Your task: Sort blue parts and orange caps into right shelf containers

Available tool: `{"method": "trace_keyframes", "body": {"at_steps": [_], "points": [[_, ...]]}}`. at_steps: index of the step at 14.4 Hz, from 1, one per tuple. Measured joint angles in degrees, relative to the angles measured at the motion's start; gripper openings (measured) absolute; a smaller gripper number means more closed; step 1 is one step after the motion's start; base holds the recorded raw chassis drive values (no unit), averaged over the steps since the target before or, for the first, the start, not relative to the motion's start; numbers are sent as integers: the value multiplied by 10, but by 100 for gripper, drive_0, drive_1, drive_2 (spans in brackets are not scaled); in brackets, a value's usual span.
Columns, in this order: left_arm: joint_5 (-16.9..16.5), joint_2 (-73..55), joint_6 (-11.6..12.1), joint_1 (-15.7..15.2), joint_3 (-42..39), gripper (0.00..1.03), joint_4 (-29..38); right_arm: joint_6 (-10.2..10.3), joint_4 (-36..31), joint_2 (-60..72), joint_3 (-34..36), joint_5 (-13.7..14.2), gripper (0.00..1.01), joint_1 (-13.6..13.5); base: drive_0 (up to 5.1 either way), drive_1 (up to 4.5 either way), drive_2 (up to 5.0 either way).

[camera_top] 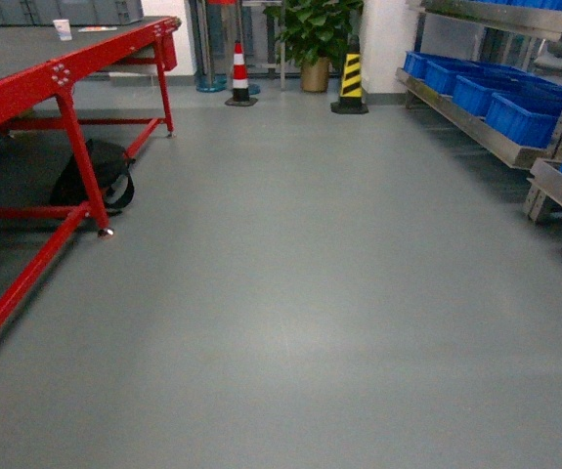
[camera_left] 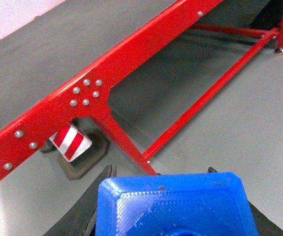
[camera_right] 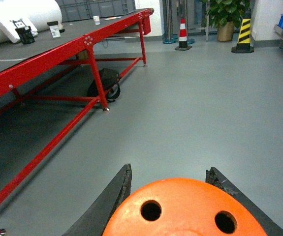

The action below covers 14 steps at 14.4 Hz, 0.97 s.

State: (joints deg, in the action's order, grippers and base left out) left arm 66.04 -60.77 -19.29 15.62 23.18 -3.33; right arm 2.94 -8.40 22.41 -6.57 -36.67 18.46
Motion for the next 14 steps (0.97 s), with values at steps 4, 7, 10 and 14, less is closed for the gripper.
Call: {"method": "trace_keyframes", "body": {"at_steps": [4,7,10,14], "points": [[-1,0,0,1,0,44,1,0,0,3,0,1,41,0,-4,401,-408],[-1,0,0,1,0,44,1,0,-2,1,0,0,41,0,3,408,-401],[0,0,0,1,0,44,0,0,-3,1,0,0,41,0,14,418,-391],[-2,0,0,1,0,44,1,0,-1,0,0,0,41,0,11,416,-393]]}}
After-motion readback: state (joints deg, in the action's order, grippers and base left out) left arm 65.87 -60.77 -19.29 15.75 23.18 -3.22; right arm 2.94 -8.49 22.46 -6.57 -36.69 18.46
